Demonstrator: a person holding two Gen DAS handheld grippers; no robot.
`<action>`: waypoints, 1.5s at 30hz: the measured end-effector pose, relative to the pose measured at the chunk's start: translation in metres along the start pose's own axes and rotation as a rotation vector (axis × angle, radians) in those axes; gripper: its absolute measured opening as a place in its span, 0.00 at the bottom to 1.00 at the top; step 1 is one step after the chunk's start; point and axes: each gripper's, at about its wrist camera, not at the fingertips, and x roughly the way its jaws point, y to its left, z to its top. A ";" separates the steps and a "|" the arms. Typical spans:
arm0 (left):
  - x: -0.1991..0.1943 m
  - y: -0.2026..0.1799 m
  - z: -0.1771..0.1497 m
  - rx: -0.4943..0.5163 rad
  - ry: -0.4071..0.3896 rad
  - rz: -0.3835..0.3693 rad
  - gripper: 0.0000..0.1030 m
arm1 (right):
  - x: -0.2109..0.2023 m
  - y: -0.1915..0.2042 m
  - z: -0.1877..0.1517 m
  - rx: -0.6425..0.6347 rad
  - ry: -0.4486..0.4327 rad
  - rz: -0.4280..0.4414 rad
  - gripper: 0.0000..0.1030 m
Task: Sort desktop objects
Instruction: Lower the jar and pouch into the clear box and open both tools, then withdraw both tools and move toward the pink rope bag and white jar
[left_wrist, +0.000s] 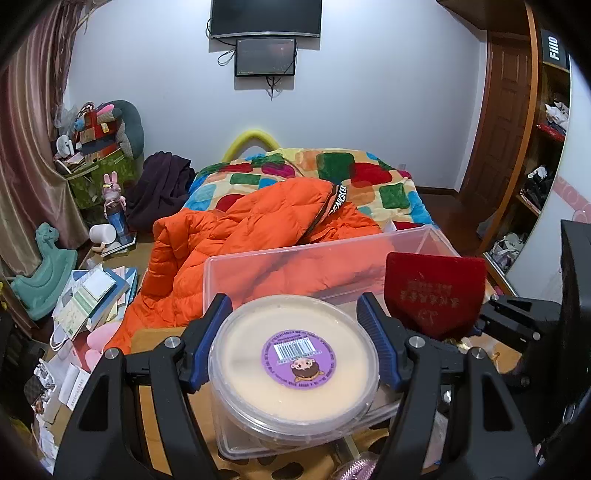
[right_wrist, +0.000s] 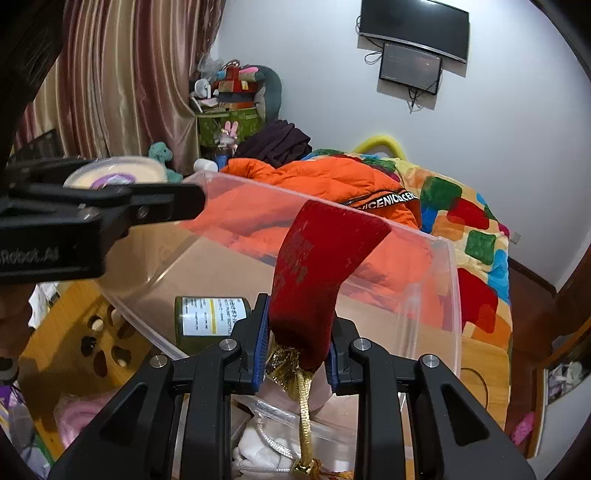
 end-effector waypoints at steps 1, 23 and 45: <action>0.001 0.000 0.000 0.000 0.002 0.001 0.67 | 0.000 0.001 -0.001 -0.006 0.000 0.000 0.22; 0.006 -0.003 -0.009 0.030 0.005 0.039 0.60 | 0.001 -0.011 -0.005 0.114 -0.002 -0.011 0.65; -0.062 -0.014 -0.039 0.037 -0.091 0.059 0.94 | -0.058 -0.016 -0.026 0.219 -0.076 -0.066 0.80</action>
